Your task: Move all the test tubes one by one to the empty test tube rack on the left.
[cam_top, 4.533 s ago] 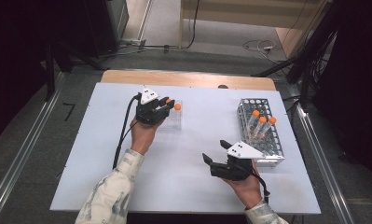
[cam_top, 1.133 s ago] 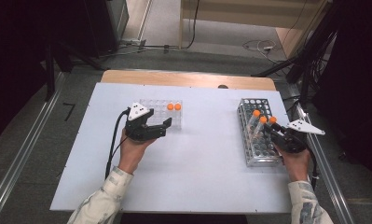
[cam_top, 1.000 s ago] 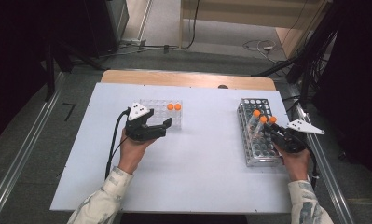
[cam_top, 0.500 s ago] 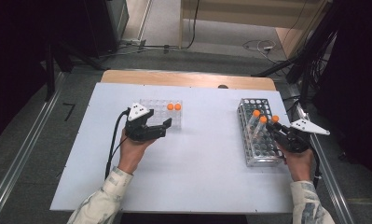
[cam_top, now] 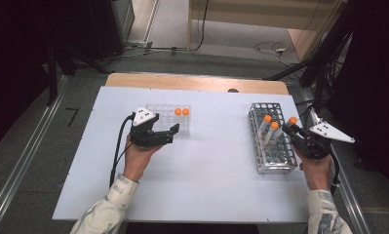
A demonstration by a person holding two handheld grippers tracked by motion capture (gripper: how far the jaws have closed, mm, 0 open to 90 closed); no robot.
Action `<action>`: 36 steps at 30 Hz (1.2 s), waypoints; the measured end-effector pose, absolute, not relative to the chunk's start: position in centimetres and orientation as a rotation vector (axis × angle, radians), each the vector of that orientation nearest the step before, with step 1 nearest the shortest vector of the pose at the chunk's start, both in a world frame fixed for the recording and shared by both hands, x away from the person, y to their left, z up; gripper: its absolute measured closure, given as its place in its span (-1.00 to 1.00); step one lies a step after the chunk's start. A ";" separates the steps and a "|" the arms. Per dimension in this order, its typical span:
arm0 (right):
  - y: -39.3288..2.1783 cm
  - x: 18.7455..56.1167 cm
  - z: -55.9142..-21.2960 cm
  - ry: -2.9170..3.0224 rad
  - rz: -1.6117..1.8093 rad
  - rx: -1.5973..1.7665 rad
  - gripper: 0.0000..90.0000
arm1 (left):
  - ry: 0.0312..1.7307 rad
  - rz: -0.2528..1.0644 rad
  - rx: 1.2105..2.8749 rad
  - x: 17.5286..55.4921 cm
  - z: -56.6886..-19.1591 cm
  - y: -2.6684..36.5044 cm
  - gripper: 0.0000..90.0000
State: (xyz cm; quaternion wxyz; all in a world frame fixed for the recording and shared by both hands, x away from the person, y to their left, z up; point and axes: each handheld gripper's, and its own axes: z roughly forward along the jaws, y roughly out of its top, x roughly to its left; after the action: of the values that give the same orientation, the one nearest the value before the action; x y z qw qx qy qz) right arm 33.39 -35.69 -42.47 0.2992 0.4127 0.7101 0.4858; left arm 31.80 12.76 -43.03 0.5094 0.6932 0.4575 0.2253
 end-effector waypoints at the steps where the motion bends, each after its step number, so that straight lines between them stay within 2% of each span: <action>1: -35.7 33.3 -42.3 1.882 1.294 1.094 0.60 | 1.102 0.546 1.668 31.8 -43.0 12.8 -0.66; 17: -35.5 30.2 -39.7 1.862 1.306 1.112 0.61 | 1.087 0.585 1.669 31.5 -42.8 13.0 -0.68; 28: -32.3 28.6 -38.8 1.955 1.374 1.027 0.61 | 1.080 0.589 1.683 31.5 -42.9 12.9 -0.67; 36: -28.0 28.6 -39.4 2.077 1.388 0.938 0.61 | 1.064 0.576 1.683 31.3 -42.8 12.5 -0.65</action>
State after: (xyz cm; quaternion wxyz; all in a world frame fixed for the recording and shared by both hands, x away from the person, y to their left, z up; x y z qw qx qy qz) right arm 28.56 -27.98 -39.35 0.2345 0.3416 0.7568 0.5055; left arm 31.30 12.49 -42.80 0.5093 0.6989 0.4416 0.2390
